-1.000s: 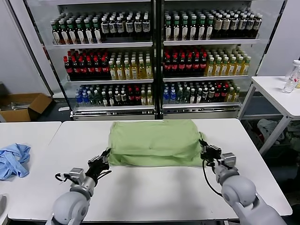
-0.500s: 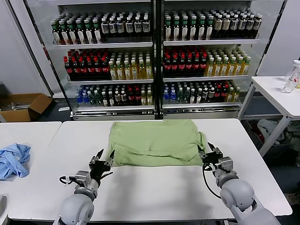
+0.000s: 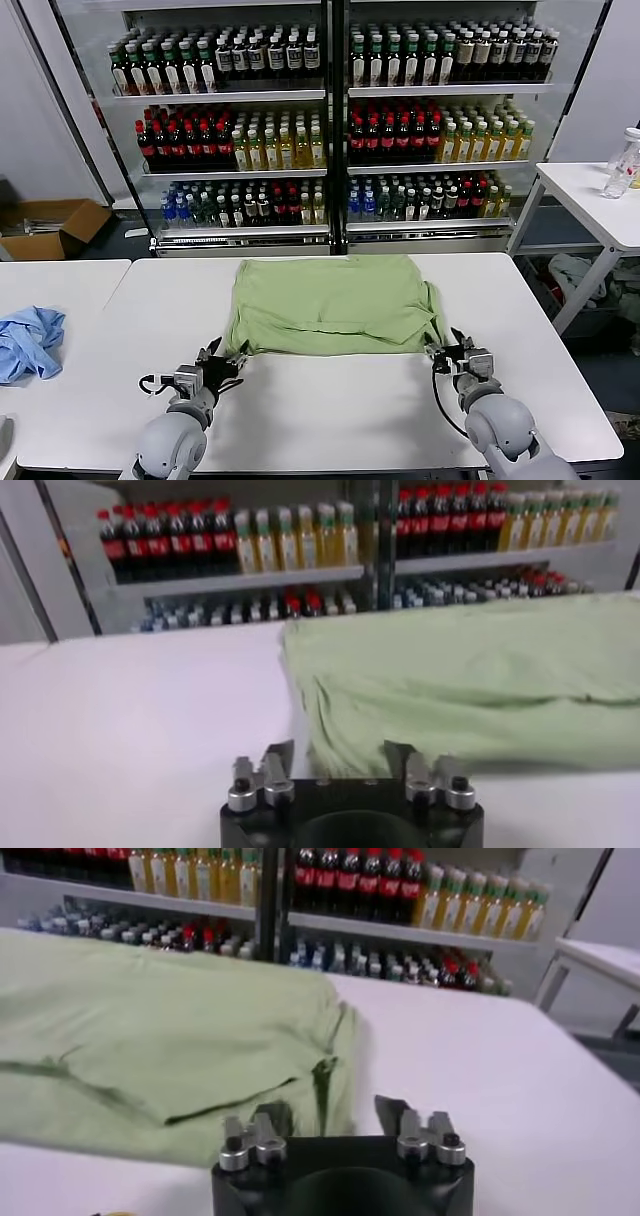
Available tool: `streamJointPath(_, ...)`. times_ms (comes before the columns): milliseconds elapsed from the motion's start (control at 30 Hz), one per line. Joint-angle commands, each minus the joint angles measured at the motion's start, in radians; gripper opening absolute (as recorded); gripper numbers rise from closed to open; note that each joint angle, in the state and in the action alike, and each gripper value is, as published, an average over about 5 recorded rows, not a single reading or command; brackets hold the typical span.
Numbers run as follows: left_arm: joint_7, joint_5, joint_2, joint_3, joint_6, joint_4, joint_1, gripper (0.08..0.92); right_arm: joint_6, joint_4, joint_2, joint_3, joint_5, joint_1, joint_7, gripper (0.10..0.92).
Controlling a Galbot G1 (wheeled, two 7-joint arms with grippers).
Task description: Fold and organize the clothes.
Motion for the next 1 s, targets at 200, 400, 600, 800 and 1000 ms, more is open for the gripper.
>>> streamJointPath(200, 0.077, -0.179, 0.007, -0.018, 0.034, -0.018, 0.015, 0.341, -0.008, 0.032, -0.018, -0.005, 0.079, -0.043, -0.002, 0.269)
streamJointPath(400, 0.096, -0.21, 0.027, -0.066, 0.007, -0.114, 0.109, 0.168, -0.009, 0.144, -0.066, 0.056, 0.111, -0.134, -0.002, 0.144)
streamJointPath(600, 0.097, -0.196, 0.034, -0.156, 0.003, -0.321, 0.305, 0.084, -0.013, 0.322, -0.108, 0.19, 0.118, -0.352, -0.003, 0.143)
streamJointPath(800, 0.109, -0.087, 0.031, -0.231, 0.007, -0.466, 0.506, 0.084, -0.021, 0.454, -0.098, 0.304, 0.062, -0.562, -0.013, 0.143)
streamJointPath(1000, 0.133, 0.032, 0.037, -0.255, 0.056, -0.55, 0.648, 0.084, -0.082, 0.543, -0.089, 0.34, 0.003, -0.647, -0.038, 0.16)
